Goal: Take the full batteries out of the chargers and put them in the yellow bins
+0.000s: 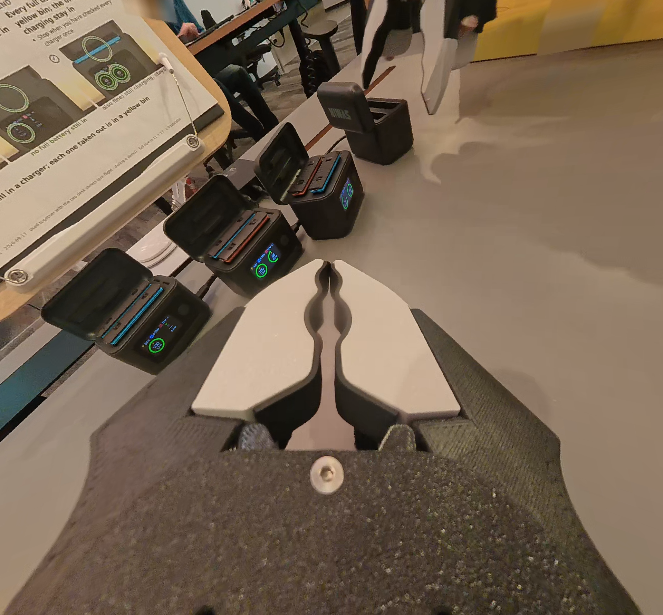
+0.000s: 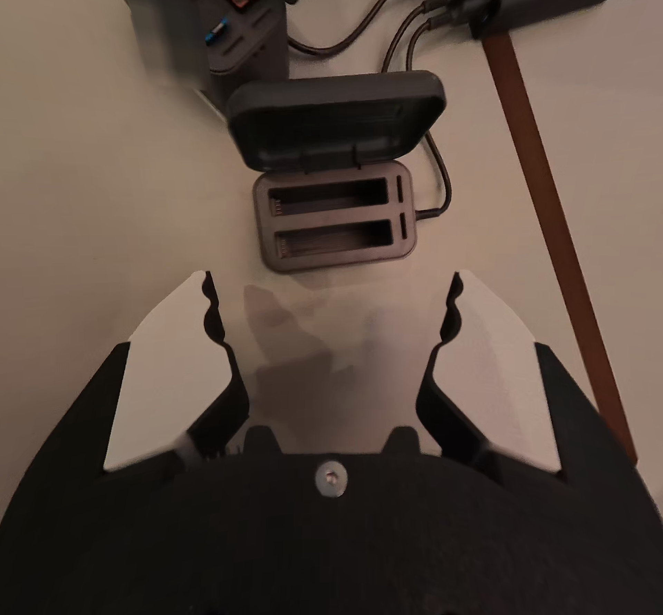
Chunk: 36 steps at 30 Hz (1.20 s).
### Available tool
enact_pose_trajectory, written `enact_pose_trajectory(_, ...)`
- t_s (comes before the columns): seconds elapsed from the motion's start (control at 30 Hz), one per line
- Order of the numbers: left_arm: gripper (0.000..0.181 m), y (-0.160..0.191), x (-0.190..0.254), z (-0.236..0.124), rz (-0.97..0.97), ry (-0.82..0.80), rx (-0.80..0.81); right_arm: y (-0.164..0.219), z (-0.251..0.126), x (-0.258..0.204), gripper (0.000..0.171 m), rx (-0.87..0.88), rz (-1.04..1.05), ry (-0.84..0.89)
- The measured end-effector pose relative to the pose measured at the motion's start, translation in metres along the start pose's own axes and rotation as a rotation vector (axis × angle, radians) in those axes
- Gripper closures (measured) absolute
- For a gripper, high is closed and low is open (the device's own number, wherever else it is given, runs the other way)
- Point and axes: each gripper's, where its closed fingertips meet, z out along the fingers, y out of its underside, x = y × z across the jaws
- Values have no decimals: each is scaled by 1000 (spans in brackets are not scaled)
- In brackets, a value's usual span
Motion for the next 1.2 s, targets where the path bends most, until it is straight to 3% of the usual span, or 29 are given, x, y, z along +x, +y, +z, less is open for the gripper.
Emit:
enact_pose_trajectory(0.13,181,2,1,0,13,-3,-7,-9,19,4,52,-59,-34,-87)
enact_pose_trajectory(0.27,181,2,2,0,30,-7,-11,-8,33,-1,76,-172,-64,-101)
enact_pose_trajectory(0.43,181,0,1,-1,26,-5,-4,-13,35,-18,77,-306,95,-34)
enact_pose_trajectory(0.7,181,-2,1,-1,28,-5,-8,-45,47,-52,77,-309,490,91)
enact_pose_trajectory(1.0,181,0,-1,-1,32,-19,-19,-63,54,-68,77,-344,610,97)
enact_pose_trajectory(1.2,181,2,-2,-1,39,-23,-29,-67,53,-73,77,-362,563,100)
